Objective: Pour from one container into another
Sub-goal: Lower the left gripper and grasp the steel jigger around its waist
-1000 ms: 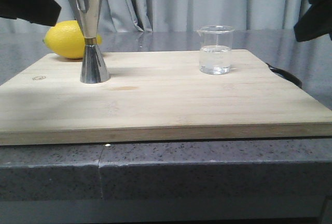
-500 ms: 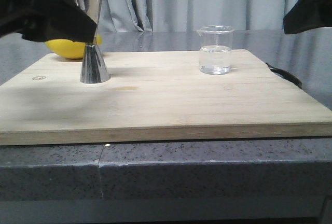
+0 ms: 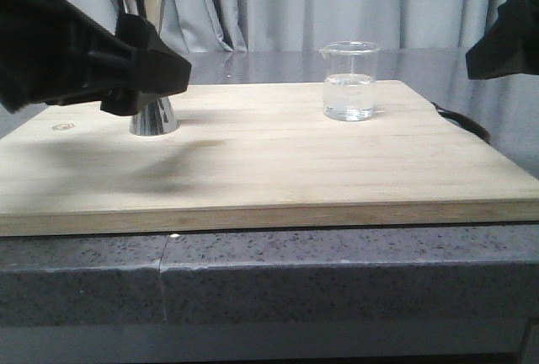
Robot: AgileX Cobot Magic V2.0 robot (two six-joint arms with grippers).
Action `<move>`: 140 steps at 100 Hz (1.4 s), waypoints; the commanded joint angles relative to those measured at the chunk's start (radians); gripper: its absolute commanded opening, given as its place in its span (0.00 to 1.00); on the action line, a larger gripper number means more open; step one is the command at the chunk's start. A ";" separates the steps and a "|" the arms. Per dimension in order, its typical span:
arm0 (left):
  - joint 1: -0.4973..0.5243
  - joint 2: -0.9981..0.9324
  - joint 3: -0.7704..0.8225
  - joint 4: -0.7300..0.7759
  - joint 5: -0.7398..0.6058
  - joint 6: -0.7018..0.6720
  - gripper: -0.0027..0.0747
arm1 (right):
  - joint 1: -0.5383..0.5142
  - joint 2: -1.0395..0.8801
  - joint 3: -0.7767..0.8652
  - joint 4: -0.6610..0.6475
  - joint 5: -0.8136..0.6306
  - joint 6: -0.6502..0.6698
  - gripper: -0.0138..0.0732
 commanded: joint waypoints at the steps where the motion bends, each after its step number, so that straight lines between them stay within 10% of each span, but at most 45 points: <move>1: -0.008 0.015 -0.022 0.003 -0.138 -0.035 0.79 | 0.006 -0.014 -0.024 -0.004 -0.083 -0.007 0.80; 65: -0.008 0.149 -0.030 0.059 -0.387 -0.194 0.78 | 0.007 -0.014 -0.024 -0.004 -0.083 -0.007 0.80; 140: -0.008 0.167 -0.030 0.101 -0.391 -0.220 0.32 | 0.007 -0.014 -0.024 -0.004 -0.083 -0.007 0.80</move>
